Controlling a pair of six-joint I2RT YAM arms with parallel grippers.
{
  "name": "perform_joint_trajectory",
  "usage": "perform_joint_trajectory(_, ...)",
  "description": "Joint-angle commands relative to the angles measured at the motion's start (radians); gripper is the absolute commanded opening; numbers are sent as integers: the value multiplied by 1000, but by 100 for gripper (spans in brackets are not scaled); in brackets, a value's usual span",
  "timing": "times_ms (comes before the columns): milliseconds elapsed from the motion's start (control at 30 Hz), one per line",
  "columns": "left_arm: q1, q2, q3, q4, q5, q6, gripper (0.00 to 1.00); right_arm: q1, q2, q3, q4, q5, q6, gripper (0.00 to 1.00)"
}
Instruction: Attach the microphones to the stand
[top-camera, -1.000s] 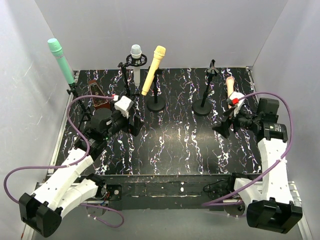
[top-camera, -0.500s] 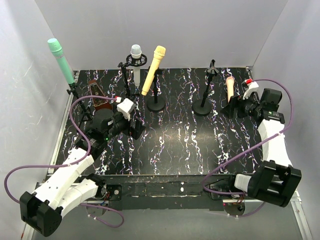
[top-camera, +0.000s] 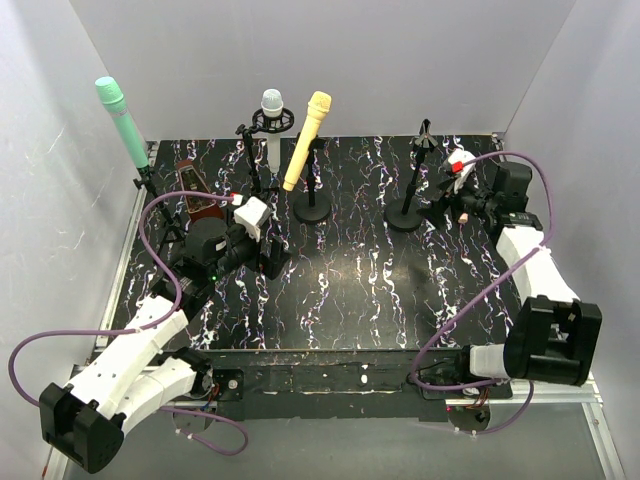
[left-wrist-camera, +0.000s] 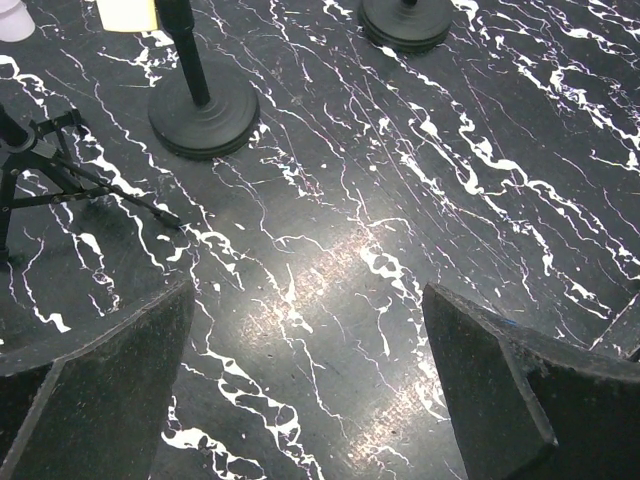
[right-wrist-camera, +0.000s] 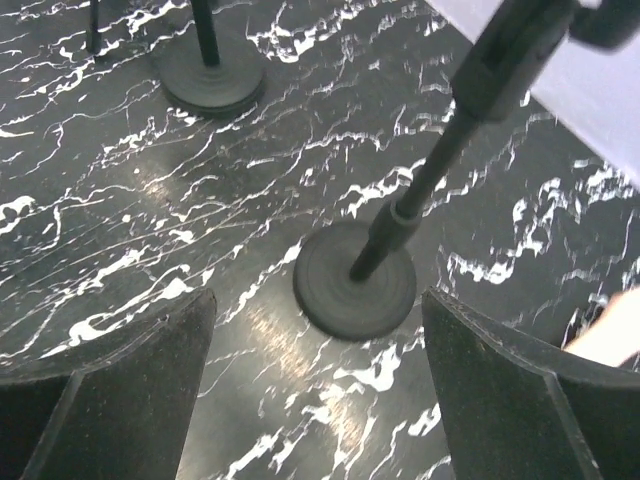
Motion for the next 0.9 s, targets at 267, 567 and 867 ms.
perform_joint_trajectory(267,4,-15,-5,10,-55,21,98,9,223,10,607,-173,108,78)
perform_joint_trajectory(567,4,3,-7,7,-67,25,98,32,349,49,873,-129,229,67)
perform_joint_trajectory(867,4,12,-7,8,-69,25,98,69,413,102,916,-101,301,38)
